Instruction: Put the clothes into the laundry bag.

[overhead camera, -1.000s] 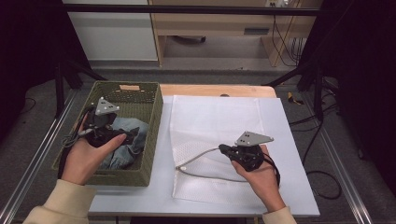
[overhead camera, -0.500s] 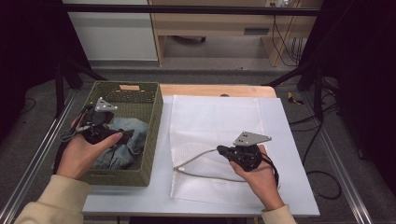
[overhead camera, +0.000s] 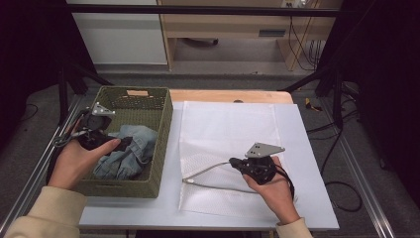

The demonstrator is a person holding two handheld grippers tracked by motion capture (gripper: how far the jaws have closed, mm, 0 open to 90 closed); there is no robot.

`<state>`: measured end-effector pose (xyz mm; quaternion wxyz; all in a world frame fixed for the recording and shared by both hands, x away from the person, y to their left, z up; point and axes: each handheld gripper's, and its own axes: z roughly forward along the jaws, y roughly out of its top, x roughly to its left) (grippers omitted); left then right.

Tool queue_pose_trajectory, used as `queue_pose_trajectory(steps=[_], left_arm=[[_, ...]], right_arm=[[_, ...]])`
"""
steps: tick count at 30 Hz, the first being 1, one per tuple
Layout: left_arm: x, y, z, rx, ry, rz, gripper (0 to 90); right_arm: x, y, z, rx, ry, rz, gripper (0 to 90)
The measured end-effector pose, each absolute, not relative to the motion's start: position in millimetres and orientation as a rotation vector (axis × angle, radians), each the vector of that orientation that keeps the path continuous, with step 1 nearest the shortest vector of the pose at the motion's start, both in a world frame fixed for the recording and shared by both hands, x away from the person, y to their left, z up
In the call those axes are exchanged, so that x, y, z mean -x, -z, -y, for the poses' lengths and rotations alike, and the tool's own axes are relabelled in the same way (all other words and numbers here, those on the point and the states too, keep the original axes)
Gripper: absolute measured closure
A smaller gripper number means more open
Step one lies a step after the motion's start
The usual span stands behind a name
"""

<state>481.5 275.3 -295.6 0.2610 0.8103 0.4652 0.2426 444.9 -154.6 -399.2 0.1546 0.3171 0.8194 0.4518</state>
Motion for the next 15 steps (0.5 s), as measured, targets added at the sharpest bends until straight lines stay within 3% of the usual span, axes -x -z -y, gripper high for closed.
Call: queue_pose_trajectory(steps=[15], left_arm=[[-499, 300, -266, -2.202, -0.655, -1.266, 8.4]], right_arm=[[-445, 402, 158, -0.914, -1.292, -2.345, 88.9]])
